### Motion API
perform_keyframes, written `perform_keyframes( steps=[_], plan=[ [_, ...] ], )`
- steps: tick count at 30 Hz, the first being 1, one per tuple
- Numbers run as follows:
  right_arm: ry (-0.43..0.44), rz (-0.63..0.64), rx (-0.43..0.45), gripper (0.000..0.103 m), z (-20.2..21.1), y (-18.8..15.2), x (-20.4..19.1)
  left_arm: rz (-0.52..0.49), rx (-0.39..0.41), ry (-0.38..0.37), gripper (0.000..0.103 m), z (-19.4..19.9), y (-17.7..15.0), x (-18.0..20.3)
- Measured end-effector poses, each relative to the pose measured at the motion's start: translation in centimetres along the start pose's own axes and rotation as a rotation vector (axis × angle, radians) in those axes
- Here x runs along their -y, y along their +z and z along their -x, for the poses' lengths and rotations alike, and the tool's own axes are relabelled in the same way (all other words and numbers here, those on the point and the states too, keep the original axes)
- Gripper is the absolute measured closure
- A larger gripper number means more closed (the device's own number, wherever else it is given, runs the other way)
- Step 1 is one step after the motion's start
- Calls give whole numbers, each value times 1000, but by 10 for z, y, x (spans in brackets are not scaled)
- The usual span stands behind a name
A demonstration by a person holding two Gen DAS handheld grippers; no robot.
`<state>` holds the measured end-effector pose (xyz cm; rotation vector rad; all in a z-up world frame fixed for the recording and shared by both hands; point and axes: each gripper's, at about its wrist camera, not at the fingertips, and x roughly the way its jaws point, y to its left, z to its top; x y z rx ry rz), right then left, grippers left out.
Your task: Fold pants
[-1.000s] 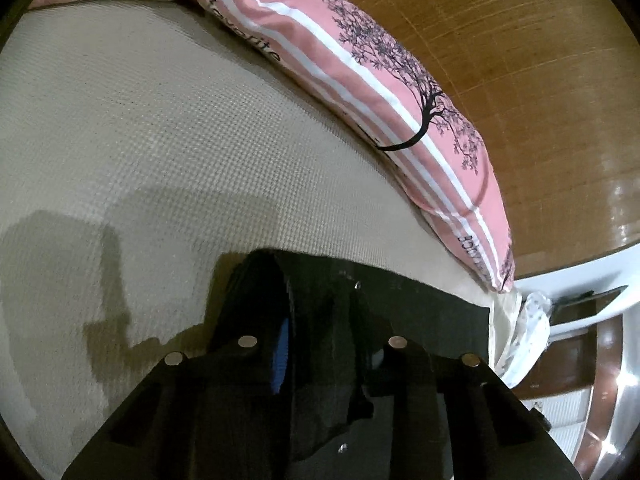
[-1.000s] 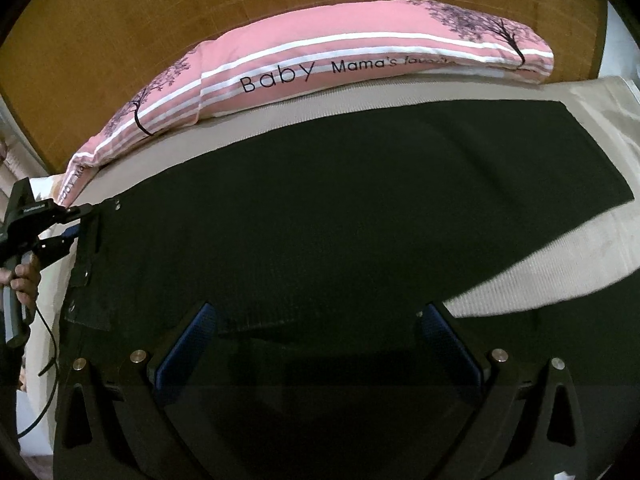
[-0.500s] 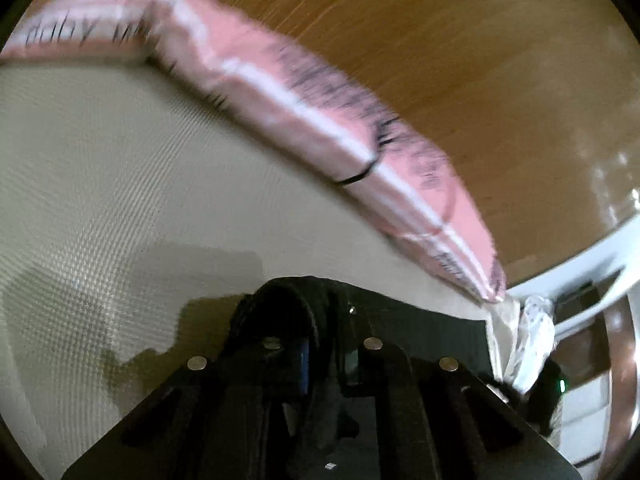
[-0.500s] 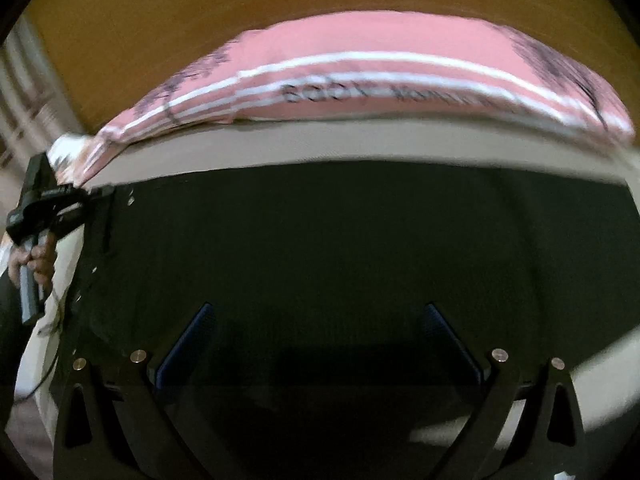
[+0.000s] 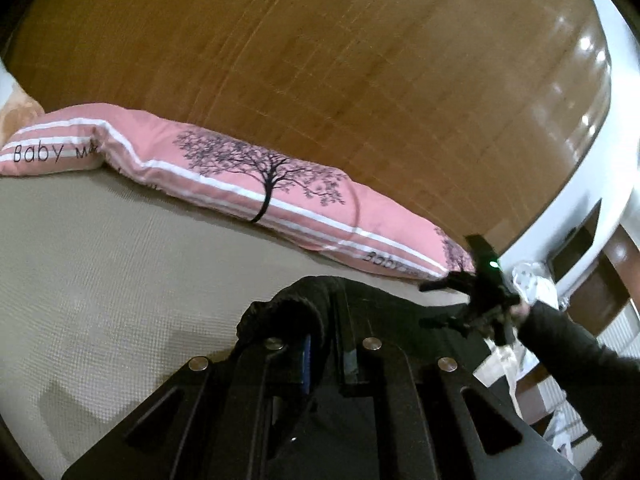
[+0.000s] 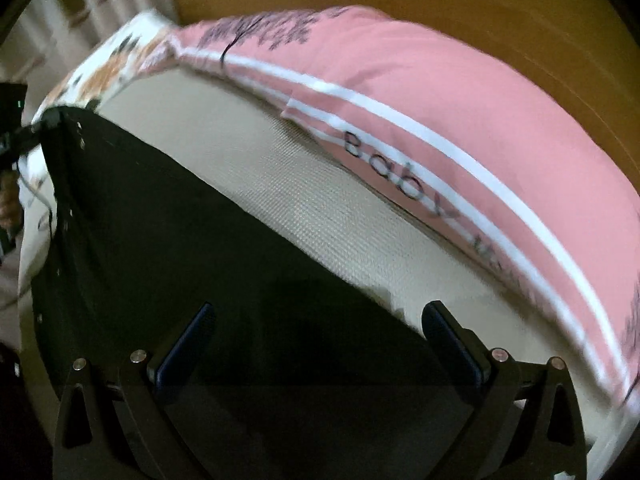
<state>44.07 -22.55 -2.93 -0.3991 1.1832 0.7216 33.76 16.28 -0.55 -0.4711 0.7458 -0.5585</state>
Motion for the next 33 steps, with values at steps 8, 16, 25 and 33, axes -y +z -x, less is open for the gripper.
perform_keyframes(
  steps=[8, 16, 25, 33],
  plan=[
    [121, 142, -146, 21, -37, 22, 8, -40, 4, 1, 95, 11, -1, 4],
    [206, 145, -219, 45, -45, 3, 29, -37, -5, 16, 95, 13, 1, 4],
    [105, 118, -134, 92, -21, -19, 21, -37, -4, 70, 95, 9, -2, 5],
    [-159, 82, 6, 94, 25, -44, -40, -103, -1, 122, 95, 17, -9, 13]
  ],
)
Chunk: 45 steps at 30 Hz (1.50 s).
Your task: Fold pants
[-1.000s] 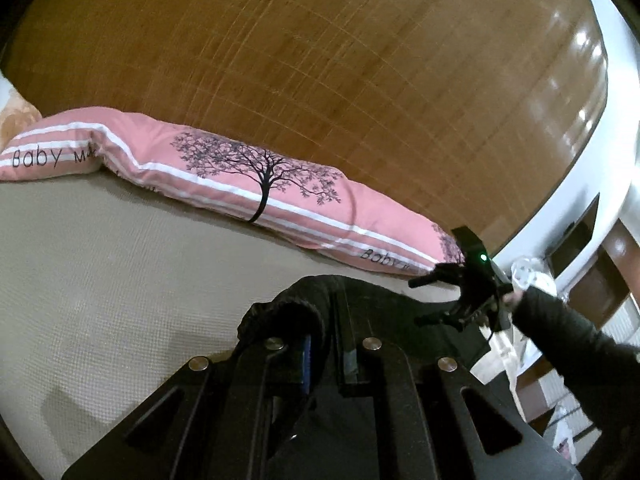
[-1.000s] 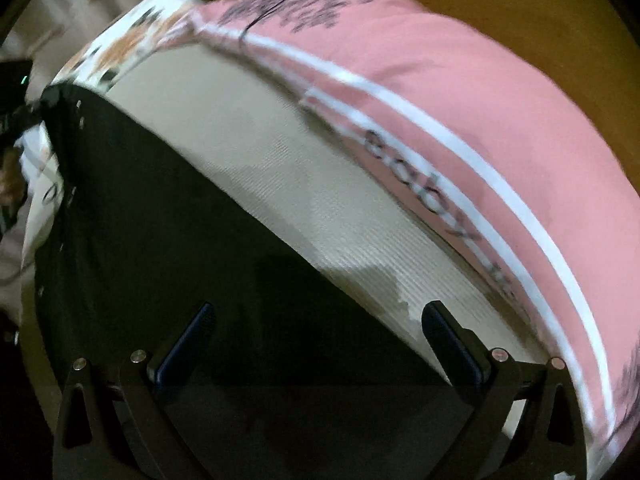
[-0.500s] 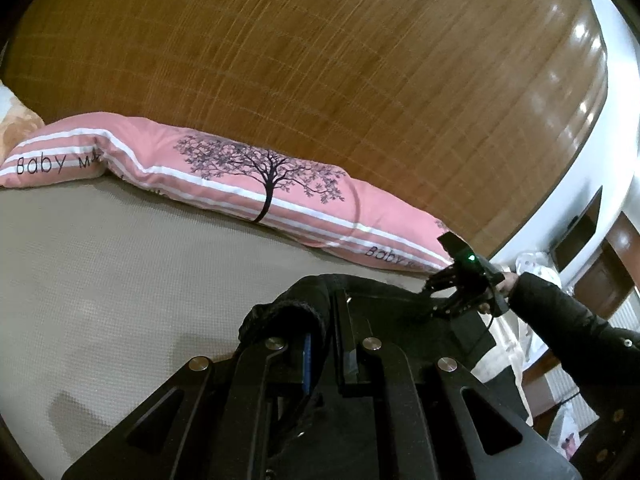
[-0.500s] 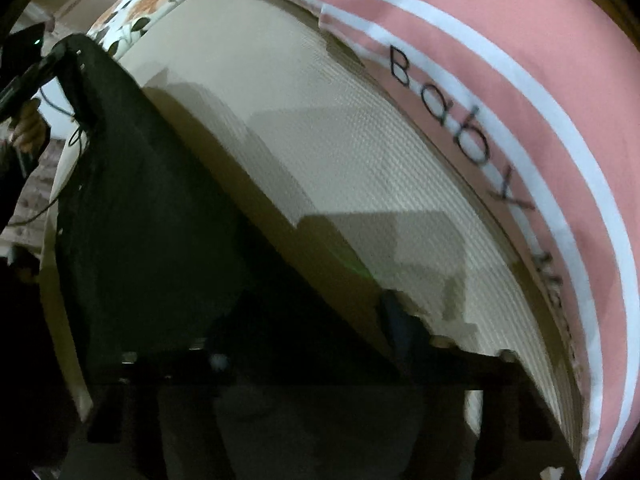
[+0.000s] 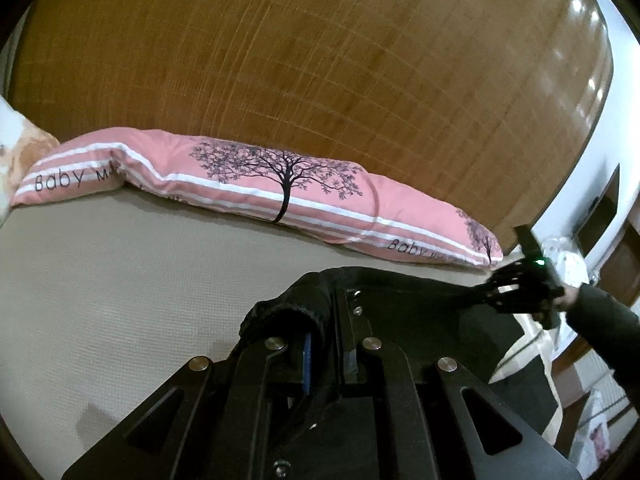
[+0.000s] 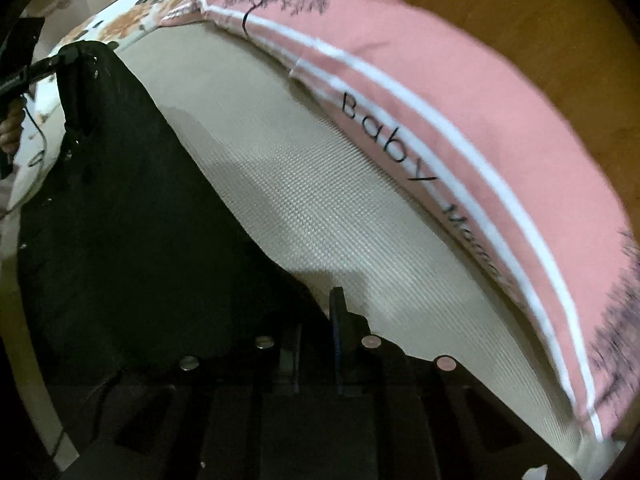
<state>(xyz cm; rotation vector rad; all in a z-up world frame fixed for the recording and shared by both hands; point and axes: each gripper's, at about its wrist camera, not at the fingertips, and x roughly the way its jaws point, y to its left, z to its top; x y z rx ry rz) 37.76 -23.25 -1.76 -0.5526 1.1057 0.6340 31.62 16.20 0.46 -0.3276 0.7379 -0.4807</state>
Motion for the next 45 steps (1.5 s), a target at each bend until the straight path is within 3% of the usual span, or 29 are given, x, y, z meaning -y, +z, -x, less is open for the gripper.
perform_keyframes(
  steps=[11, 17, 25, 34, 37, 40, 41, 45],
  plan=[
    [-185, -136, 111, 96, 67, -84, -59, -73, -15, -46, 94, 60, -40, 28],
    [-186, -221, 135, 96, 92, -132, -92, -66, -74, -50, 94, 93, -89, 32],
    [-121, -306, 67, 97, 62, -179, -129, -64, -218, 18, 94, 91, -155, 29],
    [-103, -386, 39, 96, 37, -203, -145, -138, -318, 107, 90, 79, -182, 32],
    [-124, -411, 46, 92, 39, -203, -148, -142, -333, 144, 86, 80, -182, 36],
    [-122, -451, 54, 70, 43, -206, -152, -131, -349, 195, 72, 83, -184, 38],
    [-131, -466, 65, 63, 47, -208, -155, -125, -352, 202, 72, 84, -184, 38],
    [-131, -525, 105, 63, 62, -218, -162, -68, -353, 227, 64, 98, -188, 35]
  ],
)
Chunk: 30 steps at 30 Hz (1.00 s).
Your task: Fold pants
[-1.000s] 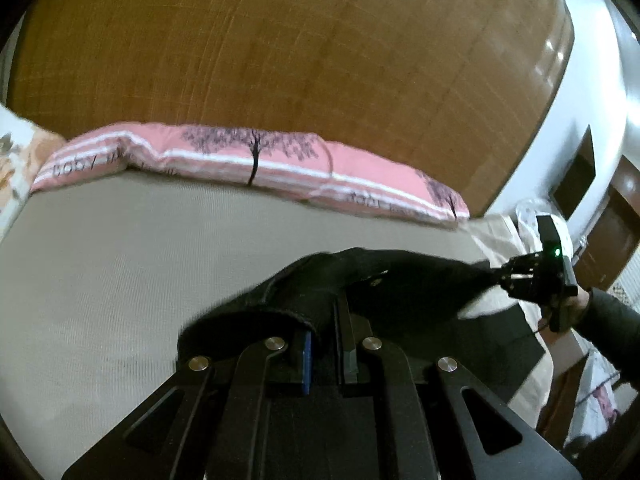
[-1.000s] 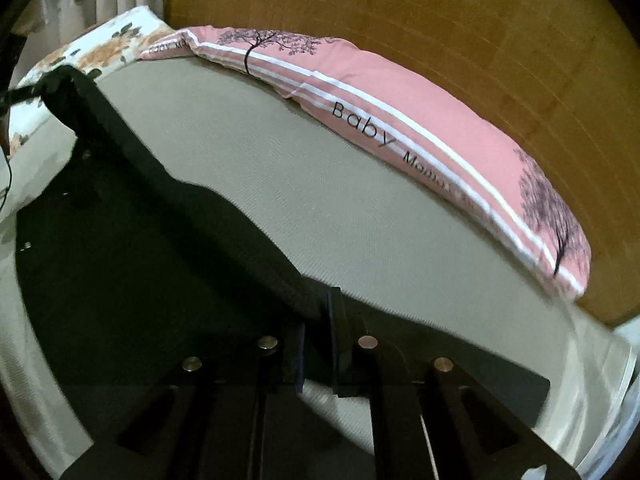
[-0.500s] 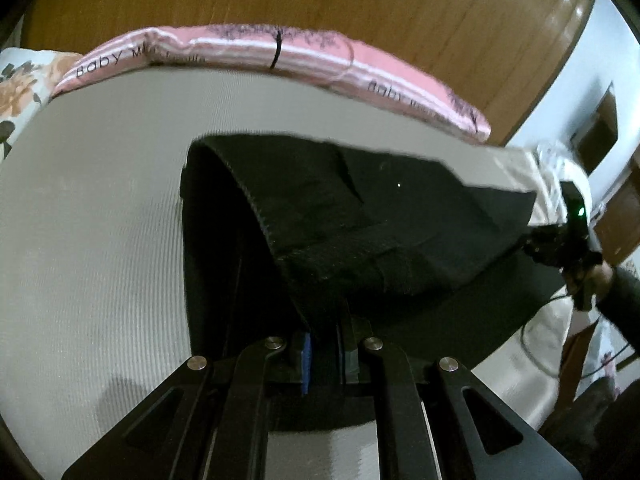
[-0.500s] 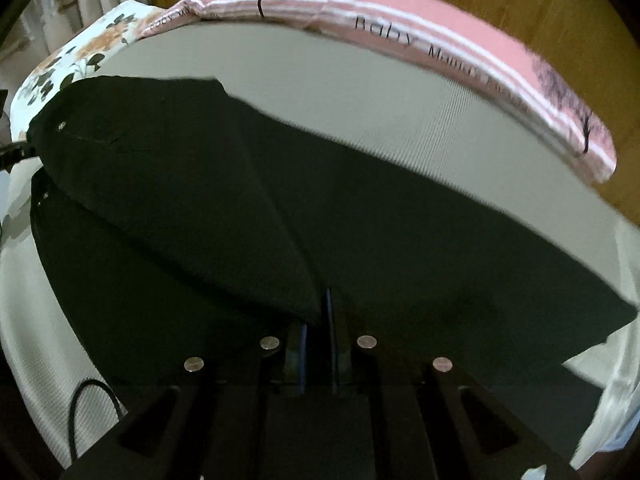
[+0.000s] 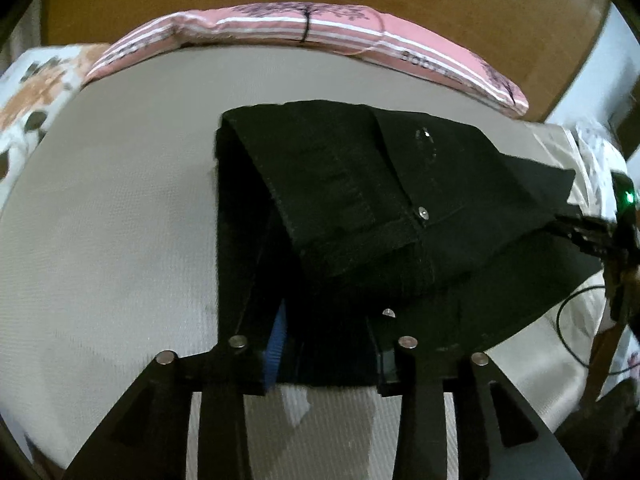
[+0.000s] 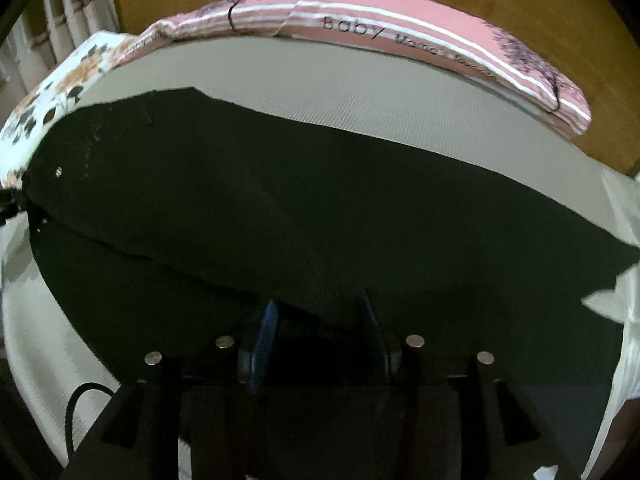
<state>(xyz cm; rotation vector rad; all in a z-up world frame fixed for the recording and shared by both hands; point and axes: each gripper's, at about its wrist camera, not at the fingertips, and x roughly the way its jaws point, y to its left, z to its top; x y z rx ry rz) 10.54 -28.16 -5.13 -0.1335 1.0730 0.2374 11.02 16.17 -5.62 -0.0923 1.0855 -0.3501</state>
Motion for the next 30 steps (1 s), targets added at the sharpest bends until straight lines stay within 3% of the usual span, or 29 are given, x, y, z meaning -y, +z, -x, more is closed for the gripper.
perform_keyframes(
  steps=[5, 12, 18, 23, 25, 28, 30],
  plan=[
    [67, -136, 45, 62, 17, -14, 10, 183, 27, -98, 62, 22, -12, -12],
    [196, -326, 92, 62, 24, -36, 18, 438, 54, -343, 62, 19, -19, -11],
    [260, -451, 107, 60, 20, -54, 29, 587, 71, -364, 62, -9, -12, -9],
    [304, -596, 108, 60, 8, -68, 48, 634, 93, -351, 62, -20, -10, -7],
    [327, -674, 117, 60, 3, -72, 60, 633, 112, -347, 80, -20, -10, -6],
    [336, -752, 145, 61, 1, -75, 74, 632, 135, -334, 89, -16, -6, -6],
    [325, -785, 162, 61, 0, -74, 81, 631, 160, -328, 89, -9, -3, -7]
  ],
)
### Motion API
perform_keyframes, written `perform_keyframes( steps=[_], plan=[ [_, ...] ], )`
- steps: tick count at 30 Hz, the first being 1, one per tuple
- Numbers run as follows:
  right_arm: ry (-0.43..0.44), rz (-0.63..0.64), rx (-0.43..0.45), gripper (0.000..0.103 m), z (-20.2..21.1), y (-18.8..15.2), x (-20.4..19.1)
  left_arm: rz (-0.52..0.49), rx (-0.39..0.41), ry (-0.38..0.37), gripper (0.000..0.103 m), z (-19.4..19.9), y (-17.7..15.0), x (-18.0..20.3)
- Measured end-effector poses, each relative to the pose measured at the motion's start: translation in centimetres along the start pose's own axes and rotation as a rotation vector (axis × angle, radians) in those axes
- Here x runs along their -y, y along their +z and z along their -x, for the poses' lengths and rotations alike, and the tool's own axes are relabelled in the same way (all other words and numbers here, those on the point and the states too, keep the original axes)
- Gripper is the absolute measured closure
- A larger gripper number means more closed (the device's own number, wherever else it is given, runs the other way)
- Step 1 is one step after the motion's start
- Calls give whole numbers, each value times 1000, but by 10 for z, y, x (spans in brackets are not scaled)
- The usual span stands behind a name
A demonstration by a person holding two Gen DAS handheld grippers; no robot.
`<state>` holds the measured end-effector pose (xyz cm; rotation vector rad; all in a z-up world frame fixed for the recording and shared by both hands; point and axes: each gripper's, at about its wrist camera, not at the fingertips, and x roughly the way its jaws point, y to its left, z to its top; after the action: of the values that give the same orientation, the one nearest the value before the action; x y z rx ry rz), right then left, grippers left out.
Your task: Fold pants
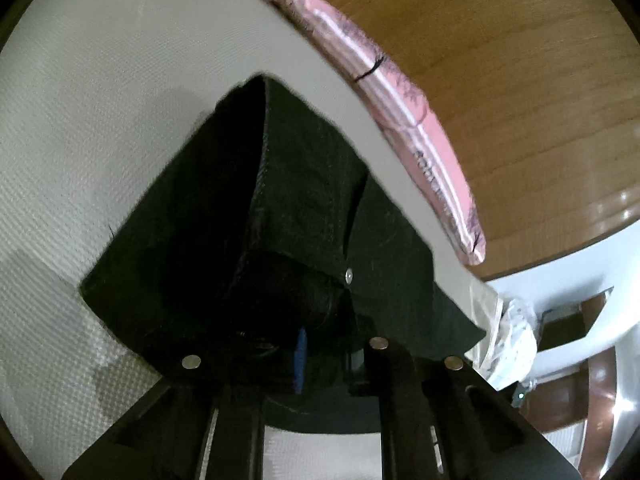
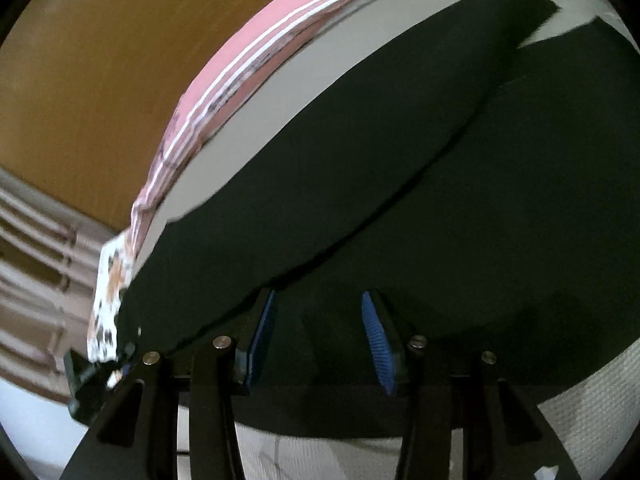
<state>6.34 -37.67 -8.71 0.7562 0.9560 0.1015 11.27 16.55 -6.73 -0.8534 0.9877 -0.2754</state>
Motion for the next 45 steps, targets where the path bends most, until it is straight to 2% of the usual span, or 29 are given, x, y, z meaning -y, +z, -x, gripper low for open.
perform_keyframes(
  steps=[4, 11, 13, 15, 17, 19, 22, 26, 33, 39, 45],
  plan=[
    [24, -59, 32, 62, -7, 13, 8, -19, 18, -27, 90, 12, 8, 12],
    [67, -121, 76, 62, -19, 43, 17, -90, 12, 9, 90, 18, 15, 29],
    [78, -153, 83, 68, -21, 52, 23, -93, 0, 25, 90, 16, 17, 28],
    [68, -168, 93, 82, -23, 60, 28, -92, -11, 41, 90, 14, 18, 25],
    [68, -186, 105, 85, -23, 67, 35, -102, -20, 52, 90, 12, 17, 22],
    [69, -191, 109, 93, -20, 71, 39, -112, -39, 77, 90, 7, 16, 18],
    [38, -144, 125, 98, -7, 68, 30, -128, -73, 115, 90, 0, 15, 12],
    [-68, -16, 159, 98, 19, 61, 6, -163, -115, 143, 90, -4, 14, 5],
    [-240, 124, 157, 98, 44, 22, -19, -266, -189, 189, 89, -3, 10, -1],
    [-272, 110, 112, 98, 52, -4, -10, -352, -237, 205, 89, 3, 3, -2],
    [-284, 56, 50, 98, 43, -15, 7, -417, -261, 240, 89, 3, -9, -3]
  ],
)
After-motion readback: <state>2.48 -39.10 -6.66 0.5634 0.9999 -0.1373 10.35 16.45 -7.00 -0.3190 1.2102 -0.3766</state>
